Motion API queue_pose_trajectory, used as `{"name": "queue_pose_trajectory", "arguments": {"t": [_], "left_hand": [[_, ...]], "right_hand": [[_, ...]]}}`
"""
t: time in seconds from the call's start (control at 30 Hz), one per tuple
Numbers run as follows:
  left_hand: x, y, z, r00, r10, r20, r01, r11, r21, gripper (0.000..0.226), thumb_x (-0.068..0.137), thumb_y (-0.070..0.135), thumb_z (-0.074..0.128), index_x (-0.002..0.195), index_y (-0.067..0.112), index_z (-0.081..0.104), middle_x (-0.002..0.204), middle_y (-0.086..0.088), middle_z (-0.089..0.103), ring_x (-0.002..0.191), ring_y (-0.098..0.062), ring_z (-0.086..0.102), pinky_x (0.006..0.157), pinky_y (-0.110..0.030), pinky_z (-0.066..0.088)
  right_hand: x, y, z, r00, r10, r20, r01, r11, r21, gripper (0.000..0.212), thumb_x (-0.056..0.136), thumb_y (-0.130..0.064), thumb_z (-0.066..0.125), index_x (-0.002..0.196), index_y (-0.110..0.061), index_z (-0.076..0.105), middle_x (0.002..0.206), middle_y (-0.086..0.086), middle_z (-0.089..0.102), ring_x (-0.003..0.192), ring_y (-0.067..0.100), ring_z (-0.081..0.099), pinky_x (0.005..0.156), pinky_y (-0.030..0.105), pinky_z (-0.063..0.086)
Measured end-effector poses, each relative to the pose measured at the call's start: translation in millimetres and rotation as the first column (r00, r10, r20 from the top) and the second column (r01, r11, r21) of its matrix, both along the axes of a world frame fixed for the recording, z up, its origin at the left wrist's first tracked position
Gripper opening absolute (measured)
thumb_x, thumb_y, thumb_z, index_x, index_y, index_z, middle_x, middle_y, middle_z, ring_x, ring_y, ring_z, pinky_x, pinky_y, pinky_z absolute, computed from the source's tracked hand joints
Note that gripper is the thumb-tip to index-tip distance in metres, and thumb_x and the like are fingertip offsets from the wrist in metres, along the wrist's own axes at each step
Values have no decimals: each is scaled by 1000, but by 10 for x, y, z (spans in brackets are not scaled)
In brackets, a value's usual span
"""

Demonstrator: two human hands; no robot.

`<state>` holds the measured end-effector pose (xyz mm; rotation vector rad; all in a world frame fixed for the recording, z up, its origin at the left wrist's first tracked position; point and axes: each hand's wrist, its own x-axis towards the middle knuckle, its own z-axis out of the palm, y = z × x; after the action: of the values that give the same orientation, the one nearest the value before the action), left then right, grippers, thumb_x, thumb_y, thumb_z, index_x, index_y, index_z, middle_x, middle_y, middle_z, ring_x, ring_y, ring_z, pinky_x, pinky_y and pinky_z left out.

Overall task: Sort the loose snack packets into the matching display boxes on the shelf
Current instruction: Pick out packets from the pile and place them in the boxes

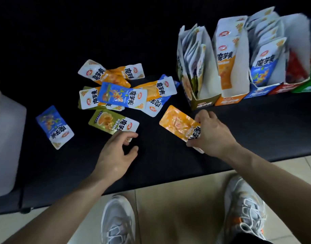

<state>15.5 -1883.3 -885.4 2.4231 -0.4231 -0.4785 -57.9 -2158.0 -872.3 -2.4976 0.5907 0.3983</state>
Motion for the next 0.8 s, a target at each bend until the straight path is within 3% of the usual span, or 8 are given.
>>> {"name": "queue_pose_trajectory", "arguments": {"t": [0.1, 0.2, 0.3, 0.4, 0.5, 0.57, 0.6, 0.8], "left_hand": [[-74, 50, 94, 998, 60, 6, -60, 996, -64, 55, 82, 37, 77, 131, 37, 53, 127, 20, 54, 118, -4, 50, 93, -23, 44], [-128, -48, 324, 985, -106, 136, 111, 993, -30, 87, 72, 51, 82, 146, 39, 38, 140, 22, 45, 131, 0, 33, 105, -21, 27], [-132, -209, 405, 949, -263, 172, 240, 960, 146, 58, 78, 54, 76, 129, 39, 53, 119, 18, 66, 116, -7, 55, 101, -28, 30], [-14, -158, 341, 998, -9, -67, 7, 1000, -17, 26, 85, 41, 74, 106, 29, 65, 91, 10, 72, 86, -10, 67, 79, -36, 53], [165, 85, 239, 945, 261, -197, -285, 953, -106, 19, 90, 31, 72, 109, 28, 66, 88, 10, 72, 79, -8, 69, 71, -31, 55], [236, 215, 196, 892, 356, -278, -411, 896, -170, 20, 91, 28, 72, 110, 25, 67, 91, 8, 72, 83, -12, 70, 74, -32, 56], [261, 255, 183, 876, 381, -296, -445, 875, -191, 20, 91, 27, 72, 111, 24, 66, 91, 8, 72, 82, -11, 70, 71, -29, 55], [279, 312, 59, 872, 394, -290, -444, 887, -130, 20, 92, 32, 71, 111, 28, 66, 96, 10, 72, 90, -11, 69, 77, -32, 53]], "right_hand": [[-31, 83, 165, 990, 141, 24, -143, 983, 115, 39, 79, -27, 79, 98, -37, 46, 90, -11, 61, 85, 13, 62, 71, 36, 48], [52, 275, 418, 943, 331, 31, -331, 928, 170, 25, 83, -28, 77, 92, -43, 59, 83, -17, 64, 77, 1, 60, 66, 27, 45], [221, 552, 501, 929, 353, 113, -370, 890, 265, 22, 78, -31, 81, 87, -41, 64, 78, -17, 65, 72, 0, 61, 63, 23, 43], [441, 763, 413, 931, 199, 307, -292, 909, 297, 34, 83, -52, 68, 113, -39, 58, 103, -14, 69, 91, 7, 65, 77, 32, 51], [784, 705, 174, 884, 426, 192, -424, 904, -55, 71, 97, -59, 43, 155, -24, 21, 161, 1, 28, 145, 21, 33, 115, 41, 32], [962, 600, 30, 868, 497, 15, -480, 846, -231, 81, 100, -58, 33, 159, -16, -3, 168, 3, -7, 154, 19, 1, 123, 43, 9], [994, 552, -33, 872, 489, -28, -479, 838, -261, 82, 101, -57, 32, 159, -14, -7, 167, 4, -11, 154, 19, -4, 123, 43, 6], [331, 633, -57, 862, 506, 33, -463, 813, -353, 66, 93, -55, 48, 149, -22, 36, 146, 4, 36, 131, 31, 36, 107, 47, 35]]}}
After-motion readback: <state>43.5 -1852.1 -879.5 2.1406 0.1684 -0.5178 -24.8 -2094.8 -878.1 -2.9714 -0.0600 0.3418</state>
